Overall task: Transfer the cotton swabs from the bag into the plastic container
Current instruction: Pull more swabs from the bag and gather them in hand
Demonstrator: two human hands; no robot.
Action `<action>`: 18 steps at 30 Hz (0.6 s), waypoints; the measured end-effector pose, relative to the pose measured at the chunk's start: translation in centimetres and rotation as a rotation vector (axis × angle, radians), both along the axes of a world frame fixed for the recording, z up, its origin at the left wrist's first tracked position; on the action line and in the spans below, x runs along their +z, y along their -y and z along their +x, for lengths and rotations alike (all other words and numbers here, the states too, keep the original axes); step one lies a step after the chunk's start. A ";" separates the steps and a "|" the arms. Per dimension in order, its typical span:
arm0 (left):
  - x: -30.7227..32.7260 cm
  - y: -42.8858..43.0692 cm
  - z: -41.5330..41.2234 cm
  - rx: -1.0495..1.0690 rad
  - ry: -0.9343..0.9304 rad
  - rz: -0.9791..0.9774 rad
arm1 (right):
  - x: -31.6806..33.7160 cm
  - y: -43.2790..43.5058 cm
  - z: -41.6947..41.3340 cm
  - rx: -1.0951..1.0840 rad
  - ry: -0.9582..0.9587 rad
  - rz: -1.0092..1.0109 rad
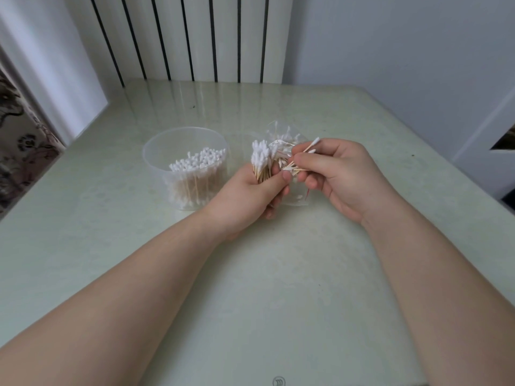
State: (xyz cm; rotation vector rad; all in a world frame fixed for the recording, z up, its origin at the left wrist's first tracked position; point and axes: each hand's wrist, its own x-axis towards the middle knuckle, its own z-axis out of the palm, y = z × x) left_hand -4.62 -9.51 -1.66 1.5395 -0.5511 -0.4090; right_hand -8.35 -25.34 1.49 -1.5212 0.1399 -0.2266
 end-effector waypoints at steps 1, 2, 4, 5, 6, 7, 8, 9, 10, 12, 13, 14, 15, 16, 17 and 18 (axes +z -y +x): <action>0.0 0.1 0.0 0.005 -0.009 0.000 | 0.0 0.0 0.1 -0.017 0.004 0.005; 0.0 0.1 0.0 0.012 -0.021 -0.005 | 0.0 0.1 0.1 -0.039 0.010 0.013; -0.1 0.3 0.0 0.033 -0.045 -0.025 | 0.1 0.3 0.2 -0.098 0.035 0.050; -0.2 0.3 0.1 0.044 -0.058 -0.033 | 0.3 0.4 0.2 -0.129 0.048 0.074; -0.3 0.3 0.2 0.056 -0.074 -0.039 | 0.5 0.7 0.2 -0.152 0.061 0.097; -0.3 0.3 0.2 0.069 -0.090 -0.043 | 0.6 0.9 0.2 -0.164 0.072 0.116; -0.4 0.3 0.3 0.089 -0.106 -0.045 | 0.8 1.1 0.2 -0.166 0.078 0.130; -0.4 0.4 0.3 0.117 -0.121 -0.046 | 0.9 1.2 0.1 -0.160 0.078 0.138; -0.5 0.5 0.3 0.148 -0.138 -0.049 | 0.9 1.3 0.1 -0.150 0.071 0.140; -0.3 0.6 0.3 0.199 -0.187 -0.073 | 0.8 1.4 0.0 -0.115 0.036 0.126; -0.2 0.6 0.3 0.212 -0.212 -0.093 | 0.7 1.4 0.0 -0.088 0.011 0.106; -0.1 0.6 0.2 0.219 -0.226 -0.112 | 0.6 1.3 -0.1 -0.054 -0.015 0.076; 0.1 0.6 0.2 0.218 -0.225 -0.125 | 0.5 1.2 -0.2 -0.014 -0.039 0.039; 0.2 0.5 0.1 0.204 -0.214 -0.129 | 0.4 1.1 -0.3 0.026 -0.058 0.003; 0.3 0.5 -0.1 0.178 -0.202 -0.125 | 0.3 0.9 -0.3 0.062 -0.070 -0.025; 0.3 0.4 -0.2 0.143 -0.196 -0.118 | 0.1 0.8 -0.4 0.090 -0.074 -0.045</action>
